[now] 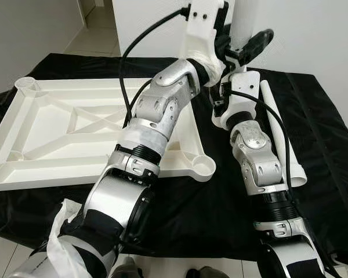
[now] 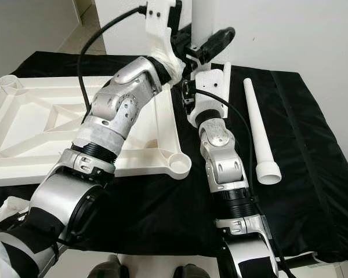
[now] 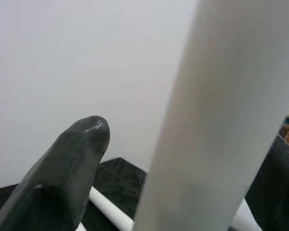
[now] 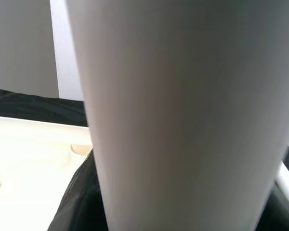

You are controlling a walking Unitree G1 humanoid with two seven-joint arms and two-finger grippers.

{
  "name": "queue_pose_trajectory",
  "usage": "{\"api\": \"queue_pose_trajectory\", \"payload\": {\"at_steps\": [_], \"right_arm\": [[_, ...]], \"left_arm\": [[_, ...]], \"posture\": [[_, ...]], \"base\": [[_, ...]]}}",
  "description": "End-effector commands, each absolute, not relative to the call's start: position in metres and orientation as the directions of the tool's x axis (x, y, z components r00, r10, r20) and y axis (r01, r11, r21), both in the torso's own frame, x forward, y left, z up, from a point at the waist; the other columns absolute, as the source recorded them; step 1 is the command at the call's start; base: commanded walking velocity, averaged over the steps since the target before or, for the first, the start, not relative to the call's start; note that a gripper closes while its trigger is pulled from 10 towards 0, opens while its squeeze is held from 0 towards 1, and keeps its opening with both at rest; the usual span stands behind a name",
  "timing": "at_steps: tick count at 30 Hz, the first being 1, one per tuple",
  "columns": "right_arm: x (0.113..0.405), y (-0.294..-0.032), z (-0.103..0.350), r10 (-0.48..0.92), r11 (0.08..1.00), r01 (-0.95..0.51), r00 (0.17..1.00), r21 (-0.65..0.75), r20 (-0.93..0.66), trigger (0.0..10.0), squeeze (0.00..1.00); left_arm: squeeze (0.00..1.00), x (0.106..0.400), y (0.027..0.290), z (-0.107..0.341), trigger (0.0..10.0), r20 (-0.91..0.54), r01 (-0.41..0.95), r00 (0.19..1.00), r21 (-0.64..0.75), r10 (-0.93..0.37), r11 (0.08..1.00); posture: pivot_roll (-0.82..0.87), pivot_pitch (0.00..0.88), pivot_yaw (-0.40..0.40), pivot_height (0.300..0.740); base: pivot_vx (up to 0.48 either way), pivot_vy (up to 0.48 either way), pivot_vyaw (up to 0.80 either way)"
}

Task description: Building children table

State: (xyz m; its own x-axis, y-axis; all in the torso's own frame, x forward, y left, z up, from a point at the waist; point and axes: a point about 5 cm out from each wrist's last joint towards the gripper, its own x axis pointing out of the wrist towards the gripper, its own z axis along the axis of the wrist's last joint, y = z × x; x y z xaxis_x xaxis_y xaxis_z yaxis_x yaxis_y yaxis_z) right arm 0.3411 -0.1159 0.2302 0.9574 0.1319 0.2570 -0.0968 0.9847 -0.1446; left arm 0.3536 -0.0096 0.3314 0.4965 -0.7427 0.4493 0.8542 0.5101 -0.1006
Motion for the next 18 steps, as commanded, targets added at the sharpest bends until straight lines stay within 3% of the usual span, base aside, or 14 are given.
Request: {"api": "queue_pose_trajectory", "payload": {"at_steps": [1,6,12,18], "right_arm": [[0.342,-0.118,0.232,0.109,0.989,-0.078,0.959,-0.125,0.262,10.0,0.00],[0.342,-0.121,0.231,0.092,0.992,-0.066,0.961,-0.108,0.259,10.0,0.00],[0.342,-0.137,0.224,-0.057,0.998,0.053,0.970,0.025,0.234,10.0,0.00],[0.340,-0.147,0.218,-0.125,0.991,0.114,0.969,0.066,0.214,10.0,0.00]], "left_arm": [[0.00,0.352,-0.005,0.340,10.0,0.482,0.888,0.440,-0.105,-0.758,0.448],[0.00,0.354,0.000,0.343,10.0,0.498,0.891,0.437,-0.124,-0.749,0.437],[0.00,0.360,0.021,0.341,10.0,0.521,0.889,0.445,-0.160,-0.728,0.429],[0.00,0.359,0.028,0.341,10.0,0.536,0.898,0.429,-0.166,-0.727,0.407]], "posture": [[0.01,0.000,-0.028,0.740],[0.01,0.000,-0.029,0.740],[0.01,0.000,-0.033,0.740],[0.00,0.000,-0.025,0.740]], "base": [[0.000,0.000,0.00],[0.000,0.000,0.00],[0.000,0.000,0.00],[0.000,0.000,0.00]]}}
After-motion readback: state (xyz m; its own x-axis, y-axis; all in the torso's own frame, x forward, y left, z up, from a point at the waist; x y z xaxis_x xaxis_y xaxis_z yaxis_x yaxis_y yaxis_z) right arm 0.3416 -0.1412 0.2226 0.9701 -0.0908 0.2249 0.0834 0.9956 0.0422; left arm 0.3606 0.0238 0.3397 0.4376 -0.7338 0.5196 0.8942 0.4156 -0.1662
